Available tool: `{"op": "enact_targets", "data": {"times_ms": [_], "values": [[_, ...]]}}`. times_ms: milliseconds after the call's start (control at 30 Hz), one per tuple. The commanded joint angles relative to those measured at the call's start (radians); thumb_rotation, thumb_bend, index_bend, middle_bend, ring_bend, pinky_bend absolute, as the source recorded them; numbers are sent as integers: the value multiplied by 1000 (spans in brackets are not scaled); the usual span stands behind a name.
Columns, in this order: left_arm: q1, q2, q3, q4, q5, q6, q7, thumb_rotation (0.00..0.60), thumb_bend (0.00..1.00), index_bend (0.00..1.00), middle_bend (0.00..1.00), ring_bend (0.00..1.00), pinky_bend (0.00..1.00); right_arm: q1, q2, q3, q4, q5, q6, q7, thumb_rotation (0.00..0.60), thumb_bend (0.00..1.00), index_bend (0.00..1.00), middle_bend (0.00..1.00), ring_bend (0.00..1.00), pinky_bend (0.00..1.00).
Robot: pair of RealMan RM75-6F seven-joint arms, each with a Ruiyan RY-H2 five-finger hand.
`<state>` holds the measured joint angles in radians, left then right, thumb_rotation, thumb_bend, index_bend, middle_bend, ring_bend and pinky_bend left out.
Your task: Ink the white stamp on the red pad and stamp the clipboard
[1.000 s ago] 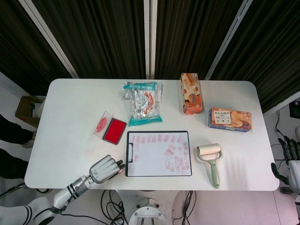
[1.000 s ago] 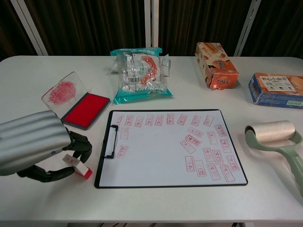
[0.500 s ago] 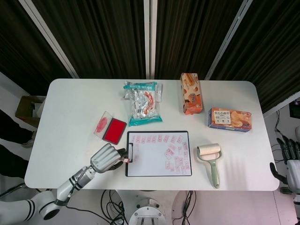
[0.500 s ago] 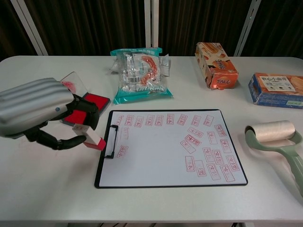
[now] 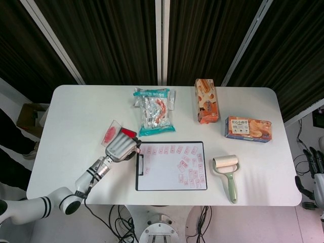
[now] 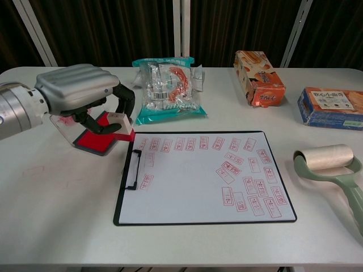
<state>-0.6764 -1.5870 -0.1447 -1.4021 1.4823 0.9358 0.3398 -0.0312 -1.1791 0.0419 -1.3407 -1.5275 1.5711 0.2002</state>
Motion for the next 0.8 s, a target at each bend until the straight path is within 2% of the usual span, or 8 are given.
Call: {"op": "enact_targets", "data": {"times_ms": [33, 200, 800], "values": [[-22, -5, -14, 32, -41, -28, 22, 600, 445, 690, 697, 992, 1000, 1, 1, 0, -1, -1, -1, 0, 600, 318, 0, 0, 0, 0], [-35, 4, 7, 83, -53, -59, -25, 600, 448, 694, 700, 992, 1000, 3, 2, 0, -3, -3, -2, -2, 600, 319, 0, 0, 0, 0], [-54, -43, 53, 247, 0, -5, -185, 600, 453, 694, 701, 993, 1000, 4, 2, -2, -19, 0, -10, -31, 600, 319, 0, 0, 0, 0]]}}
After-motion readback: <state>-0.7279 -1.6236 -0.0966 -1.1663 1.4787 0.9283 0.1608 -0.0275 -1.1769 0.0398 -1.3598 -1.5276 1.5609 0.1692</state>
